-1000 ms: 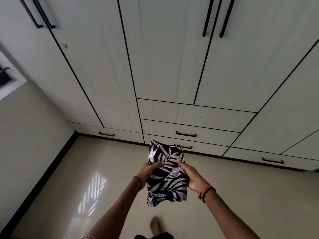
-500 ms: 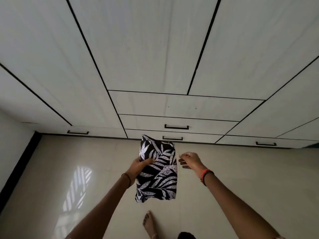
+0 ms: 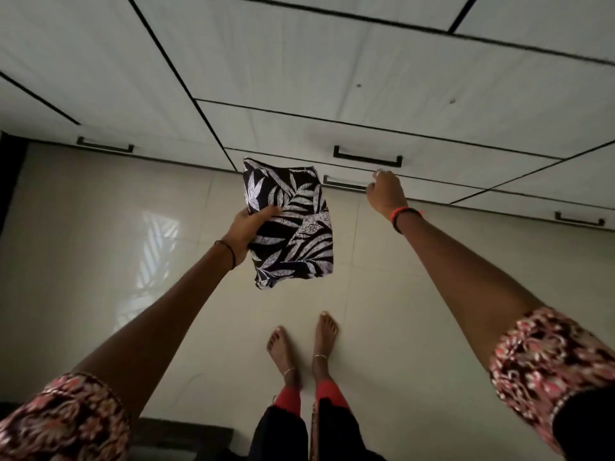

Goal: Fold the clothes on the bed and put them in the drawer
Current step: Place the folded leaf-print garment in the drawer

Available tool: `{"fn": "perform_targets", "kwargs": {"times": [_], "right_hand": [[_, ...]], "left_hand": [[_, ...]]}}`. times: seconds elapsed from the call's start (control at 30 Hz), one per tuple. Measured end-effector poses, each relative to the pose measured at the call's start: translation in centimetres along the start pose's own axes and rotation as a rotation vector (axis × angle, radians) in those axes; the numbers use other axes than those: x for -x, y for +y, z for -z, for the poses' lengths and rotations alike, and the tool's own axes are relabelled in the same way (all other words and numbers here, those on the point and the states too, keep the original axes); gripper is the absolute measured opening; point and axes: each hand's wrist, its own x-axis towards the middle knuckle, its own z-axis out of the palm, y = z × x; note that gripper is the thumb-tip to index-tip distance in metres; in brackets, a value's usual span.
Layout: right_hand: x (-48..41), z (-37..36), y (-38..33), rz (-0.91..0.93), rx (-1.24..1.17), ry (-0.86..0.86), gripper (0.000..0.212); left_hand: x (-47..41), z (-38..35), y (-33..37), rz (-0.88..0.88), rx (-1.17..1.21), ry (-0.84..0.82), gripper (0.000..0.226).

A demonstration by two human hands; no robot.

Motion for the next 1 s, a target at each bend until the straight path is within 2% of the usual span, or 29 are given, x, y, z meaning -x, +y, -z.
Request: {"fn": "perform_targets", "kwargs": {"times": [0.17,0.3,0.43,0.5,0.67,1.0], "right_hand": [[-5.2,-1.1,-0.7,0.157,0.201,-0.086,0.045],[-7.4,-1.7,-1.0,0.15,0.305,-0.135,0.055],[-7.4,-2.9,-0.5,0.119,0.371,-0.15,0.074],[-7.4,-3.1,-0.4,0.117,0.36,-0.142,0.076],[-7.4,-2.2,-0.8,0.099,0.374,-0.187,0.074],[-5.1,-2.4,-0.8,0.082,0.405,-0.257,0.077]], "left_hand": [[-2.7,-0.1,-0.2,0.02,-0.022,-0.01,0.041],[-3.8,-0.2,-0.3,0.036,-0.01,-0.009,0.041],[-4.2,-0.2,-0.4,0.031,0.012,-0.018,0.047],[-4.3,0.0,-0.5,0.025,0.027,-0.019,0.054],[-3.5,0.5,0.0,-0.008,0.054,-0.002,0.051],[0.2,1.9,0.3,-0.019,0.112,0.035,0.062]]}}
